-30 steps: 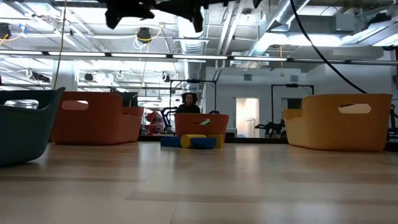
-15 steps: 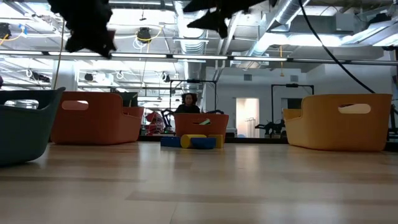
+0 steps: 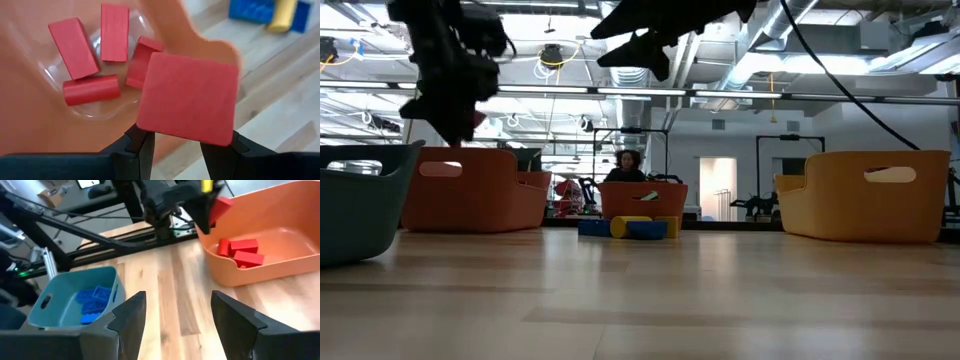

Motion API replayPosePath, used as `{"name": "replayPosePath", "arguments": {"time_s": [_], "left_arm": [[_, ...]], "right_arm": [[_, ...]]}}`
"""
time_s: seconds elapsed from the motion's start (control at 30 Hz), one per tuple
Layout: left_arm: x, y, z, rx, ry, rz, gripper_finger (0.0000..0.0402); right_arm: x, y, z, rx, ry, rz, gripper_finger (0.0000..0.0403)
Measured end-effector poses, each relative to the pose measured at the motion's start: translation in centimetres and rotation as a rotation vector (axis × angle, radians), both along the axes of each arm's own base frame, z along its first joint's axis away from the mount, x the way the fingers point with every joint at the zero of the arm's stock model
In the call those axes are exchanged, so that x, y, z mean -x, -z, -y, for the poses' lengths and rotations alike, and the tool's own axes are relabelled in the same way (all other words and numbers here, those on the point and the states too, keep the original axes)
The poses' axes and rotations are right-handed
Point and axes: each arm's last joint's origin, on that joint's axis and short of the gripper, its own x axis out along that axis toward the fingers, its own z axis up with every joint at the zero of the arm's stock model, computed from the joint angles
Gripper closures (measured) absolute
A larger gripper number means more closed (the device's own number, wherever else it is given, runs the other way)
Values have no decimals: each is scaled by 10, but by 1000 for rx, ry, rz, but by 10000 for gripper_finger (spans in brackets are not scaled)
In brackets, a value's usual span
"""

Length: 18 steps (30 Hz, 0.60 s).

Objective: Sort blocks
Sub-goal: Put the red block into the left orange bin

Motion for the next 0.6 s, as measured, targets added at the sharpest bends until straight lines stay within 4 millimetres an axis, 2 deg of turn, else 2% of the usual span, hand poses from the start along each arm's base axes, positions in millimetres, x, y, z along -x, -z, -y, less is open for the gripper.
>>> {"name": "replayPosePath", "arguments": {"time_s": [0.3,0.6], "left_arm": [[-10,26,-27,97,20,-122,269],[-11,28,-31,104,47,-146,205]], "right_arm": [[4,-3,0,-5,-1,-16,168],[6,2,-6,-11,-15,-67,168]]}}
